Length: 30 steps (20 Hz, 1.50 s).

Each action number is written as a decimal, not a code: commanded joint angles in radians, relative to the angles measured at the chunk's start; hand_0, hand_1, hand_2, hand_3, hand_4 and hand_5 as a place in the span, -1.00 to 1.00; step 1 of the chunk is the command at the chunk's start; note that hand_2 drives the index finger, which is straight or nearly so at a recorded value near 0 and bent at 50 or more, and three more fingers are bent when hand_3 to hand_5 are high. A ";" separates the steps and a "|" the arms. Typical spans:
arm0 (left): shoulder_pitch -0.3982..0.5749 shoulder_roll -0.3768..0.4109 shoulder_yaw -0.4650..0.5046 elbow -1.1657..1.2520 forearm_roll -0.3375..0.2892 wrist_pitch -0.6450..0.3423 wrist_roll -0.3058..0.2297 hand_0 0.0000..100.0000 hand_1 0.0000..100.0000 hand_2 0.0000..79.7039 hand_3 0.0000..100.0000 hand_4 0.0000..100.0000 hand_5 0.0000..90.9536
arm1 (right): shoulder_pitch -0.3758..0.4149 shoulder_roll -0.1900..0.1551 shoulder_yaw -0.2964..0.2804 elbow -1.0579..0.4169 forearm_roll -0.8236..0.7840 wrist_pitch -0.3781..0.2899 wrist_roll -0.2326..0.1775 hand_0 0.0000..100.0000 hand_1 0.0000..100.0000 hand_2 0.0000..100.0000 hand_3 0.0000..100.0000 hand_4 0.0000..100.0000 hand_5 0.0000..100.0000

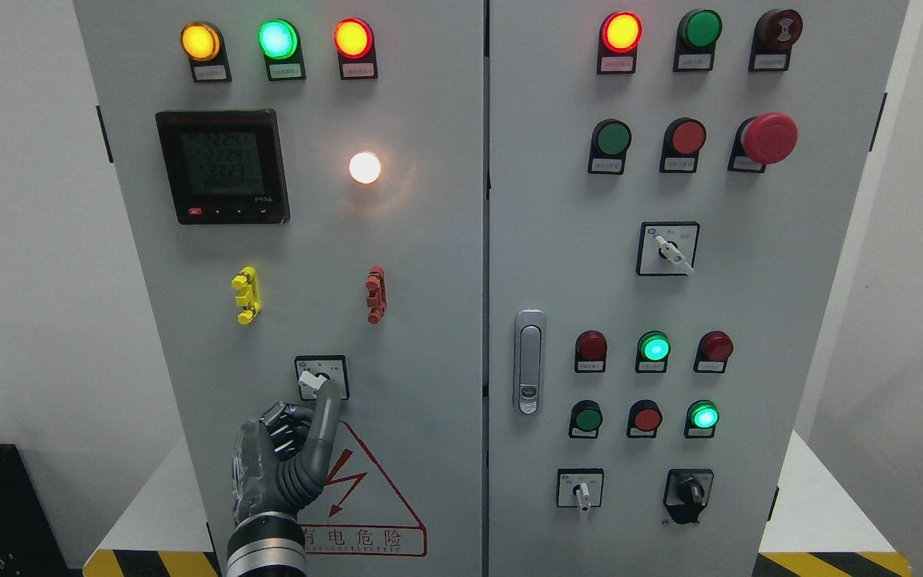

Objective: Turn on light switch 1

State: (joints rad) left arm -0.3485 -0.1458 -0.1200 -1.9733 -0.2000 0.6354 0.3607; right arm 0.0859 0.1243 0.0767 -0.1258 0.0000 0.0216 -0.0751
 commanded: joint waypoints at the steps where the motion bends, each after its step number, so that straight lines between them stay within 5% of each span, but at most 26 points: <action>1: 0.077 0.011 -0.006 -0.067 0.001 -0.078 -0.002 -0.62 -0.27 0.70 0.91 1.00 0.94 | 0.000 0.000 0.000 0.000 -0.025 0.000 0.000 -1.00 -1.00 -1.00 -1.00 -1.00 -1.00; 6: 0.235 0.034 0.023 -0.068 -0.006 -0.319 -0.008 -0.64 -0.29 0.65 0.91 1.00 0.94 | 0.000 0.000 0.000 0.000 -0.025 0.000 0.000 -1.00 -1.00 -1.00 -1.00 -1.00 -1.00; 12: 0.508 0.074 0.138 -0.046 0.011 -0.586 -0.111 -0.61 -0.41 0.41 0.90 0.95 0.92 | 0.000 0.000 0.000 0.000 -0.025 0.000 0.000 -1.00 -1.00 -1.00 -1.00 -1.00 -1.00; 17: 0.710 0.158 0.275 0.085 0.068 -0.920 -0.184 -0.60 -0.52 0.24 0.81 0.90 0.84 | 0.000 0.000 0.000 0.000 -0.025 0.000 0.000 -1.00 -1.00 -1.00 -1.00 -1.00 -1.00; 23: 0.894 0.256 0.318 0.388 0.283 -0.996 -0.373 -0.60 -0.76 -0.54 0.02 0.31 -0.17 | 0.000 0.000 0.000 0.000 -0.025 0.000 0.000 -1.00 -1.00 -1.00 -1.00 -1.00 -1.00; 26: 0.896 0.258 0.310 0.638 0.294 -0.994 -0.404 -0.65 -0.82 -0.95 -0.37 -0.05 -0.71 | 0.000 0.000 0.000 0.000 -0.025 0.000 0.000 -1.00 -1.00 -1.00 -1.00 -1.00 -1.00; 30: 0.869 0.256 0.307 1.031 0.292 -1.002 -0.485 -0.71 -0.85 -1.00 -0.64 -0.38 -1.00 | 0.000 0.000 0.000 0.000 -0.025 0.000 0.000 -1.00 -1.00 -1.00 -1.00 -1.00 -1.00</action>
State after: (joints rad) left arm 0.4881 0.0415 0.1263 -1.5800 0.0499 -0.3589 -0.0671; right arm 0.0859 0.1243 0.0767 -0.1231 0.0000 0.0216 -0.0751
